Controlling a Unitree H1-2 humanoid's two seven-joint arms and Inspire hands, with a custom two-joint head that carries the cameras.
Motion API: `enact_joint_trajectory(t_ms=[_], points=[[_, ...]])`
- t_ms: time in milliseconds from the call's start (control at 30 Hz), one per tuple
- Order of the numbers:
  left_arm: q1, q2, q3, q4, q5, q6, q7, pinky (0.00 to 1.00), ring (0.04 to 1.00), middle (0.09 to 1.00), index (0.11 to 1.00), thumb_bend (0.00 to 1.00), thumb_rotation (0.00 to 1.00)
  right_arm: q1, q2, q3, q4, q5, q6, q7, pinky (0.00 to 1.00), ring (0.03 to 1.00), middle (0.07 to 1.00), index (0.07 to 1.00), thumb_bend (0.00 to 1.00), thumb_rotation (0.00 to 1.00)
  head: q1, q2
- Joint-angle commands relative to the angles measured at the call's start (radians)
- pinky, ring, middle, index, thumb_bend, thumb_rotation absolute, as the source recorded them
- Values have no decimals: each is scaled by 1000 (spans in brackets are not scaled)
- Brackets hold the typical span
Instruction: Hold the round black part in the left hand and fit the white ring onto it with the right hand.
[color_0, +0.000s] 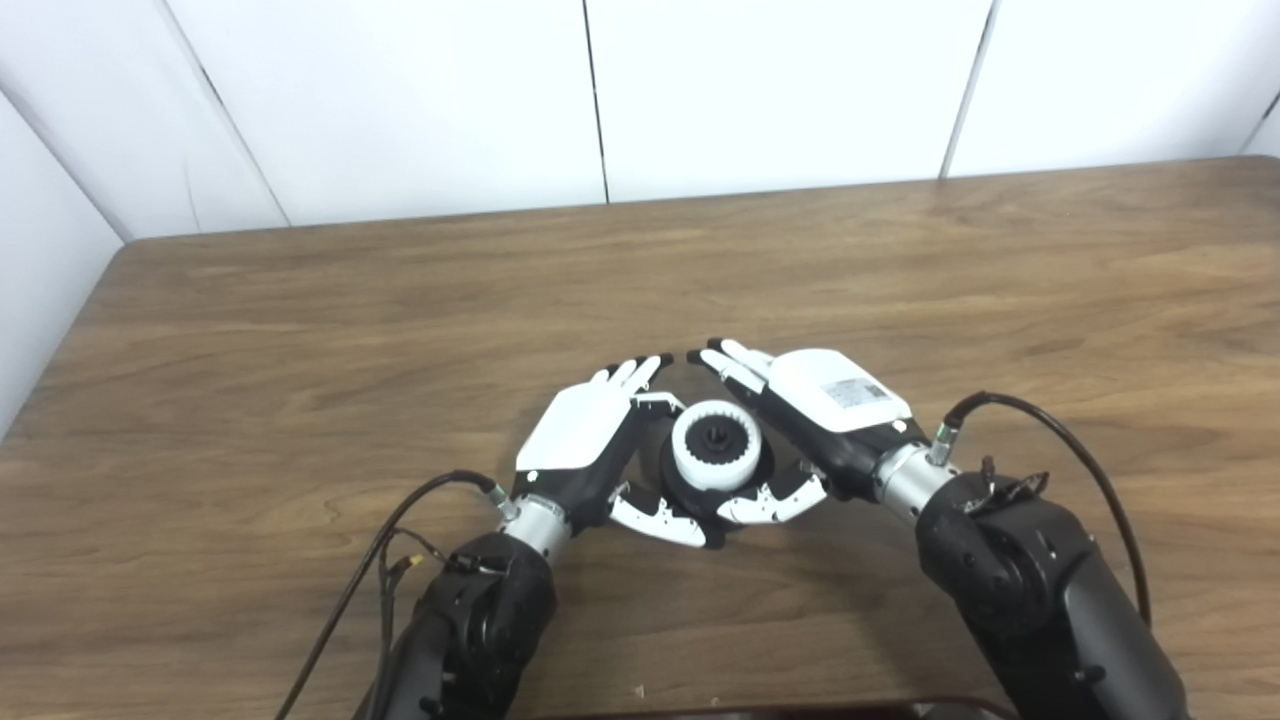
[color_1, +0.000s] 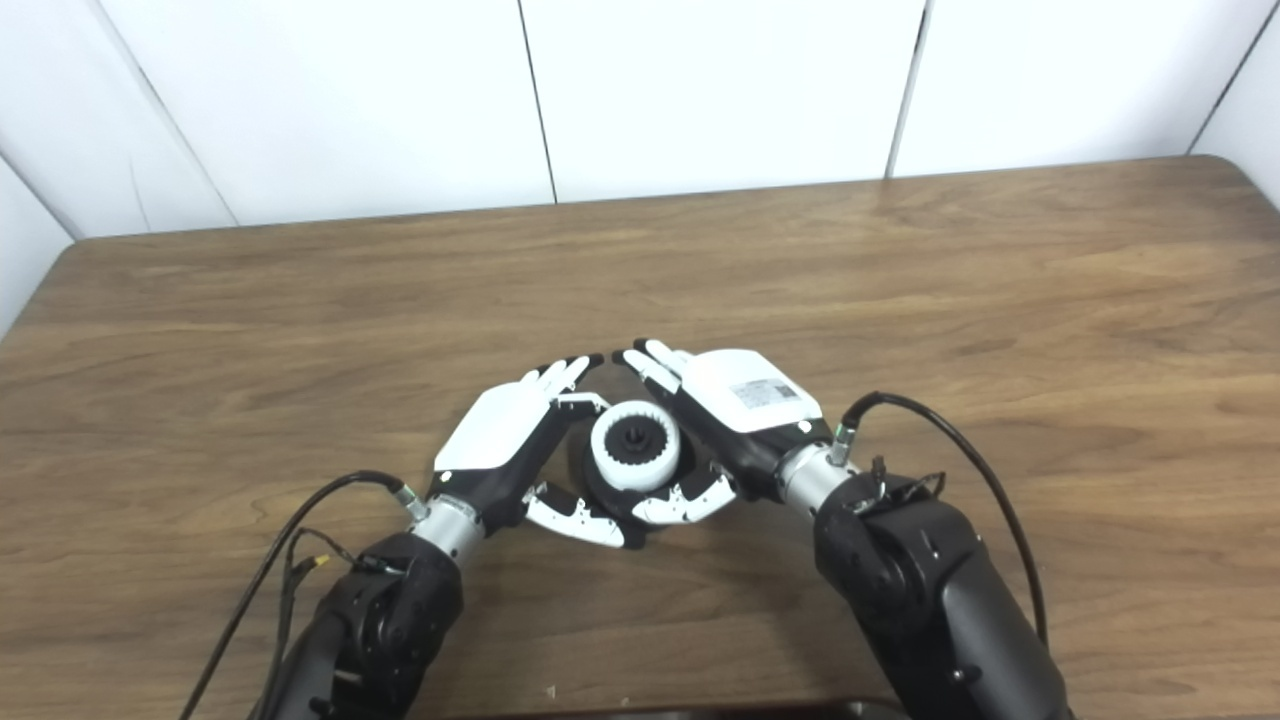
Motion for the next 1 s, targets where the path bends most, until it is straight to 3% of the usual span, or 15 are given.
enact_joint_trajectory(t_ms=[0,300,967], points=[[-27,-1,6,-32,5,-14,19,1000,1000,1000,617,968,399,-30,-30,-3,-34,-15,5,51,883,977,1000,1000,1000,488,0,1],[-25,2,12,-32,1,-22,27,1000,1000,1000,613,973,383,-27,-91,-38,-50,11,-1,95,882,977,1000,1000,1000,473,-9,-5],[-29,1,20,-28,1,-24,23,1000,1000,1000,615,965,382,-24,-219,-156,-76,149,82,156,875,985,1000,1000,1000,423,-18,-2]])
